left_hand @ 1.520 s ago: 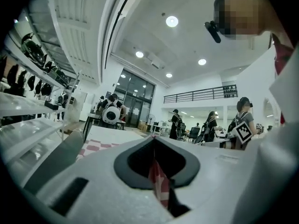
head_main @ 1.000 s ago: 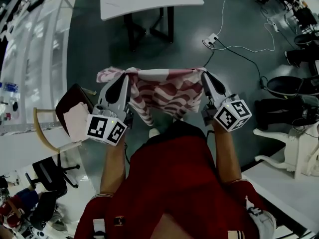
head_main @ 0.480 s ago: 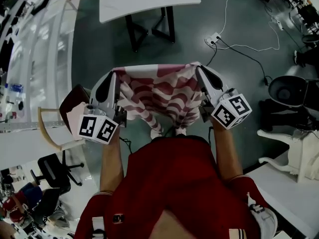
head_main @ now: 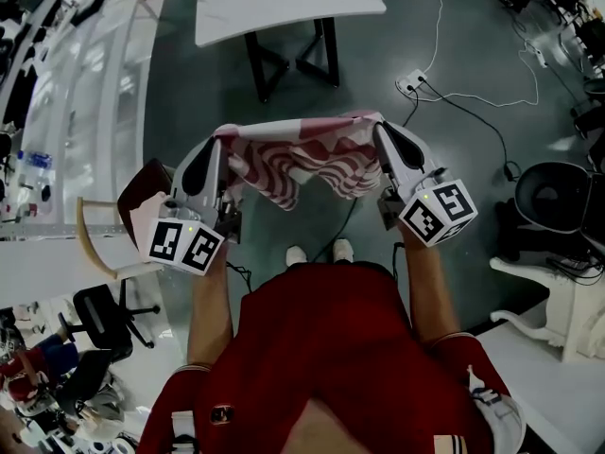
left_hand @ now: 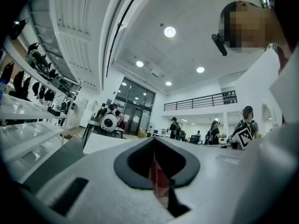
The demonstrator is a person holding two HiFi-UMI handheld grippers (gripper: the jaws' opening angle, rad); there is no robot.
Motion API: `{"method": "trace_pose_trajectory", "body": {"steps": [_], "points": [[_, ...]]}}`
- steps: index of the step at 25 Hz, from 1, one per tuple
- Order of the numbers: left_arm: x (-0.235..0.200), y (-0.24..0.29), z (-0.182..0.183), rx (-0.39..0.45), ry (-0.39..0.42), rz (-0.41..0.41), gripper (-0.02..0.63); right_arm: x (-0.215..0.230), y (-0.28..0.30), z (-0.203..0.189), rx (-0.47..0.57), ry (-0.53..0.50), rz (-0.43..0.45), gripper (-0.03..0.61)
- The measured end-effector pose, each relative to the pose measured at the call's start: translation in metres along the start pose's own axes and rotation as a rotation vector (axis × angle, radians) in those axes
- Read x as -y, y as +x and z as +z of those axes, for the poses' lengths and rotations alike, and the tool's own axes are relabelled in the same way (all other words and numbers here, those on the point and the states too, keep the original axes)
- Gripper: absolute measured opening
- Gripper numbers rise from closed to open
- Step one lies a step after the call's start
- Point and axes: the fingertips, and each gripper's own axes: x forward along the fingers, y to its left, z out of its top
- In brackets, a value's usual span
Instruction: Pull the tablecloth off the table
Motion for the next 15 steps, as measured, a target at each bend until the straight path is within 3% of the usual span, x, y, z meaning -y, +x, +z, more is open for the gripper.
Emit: {"method": "trace_pose_trajectory", "body": {"steps": [15], "points": [[0.020, 0.000, 0.000, -0.011, 0.019, -0.008, 0.011, 0.007, -0.018, 0.001, 0.003, 0.010, -0.005, 0.011]]}}
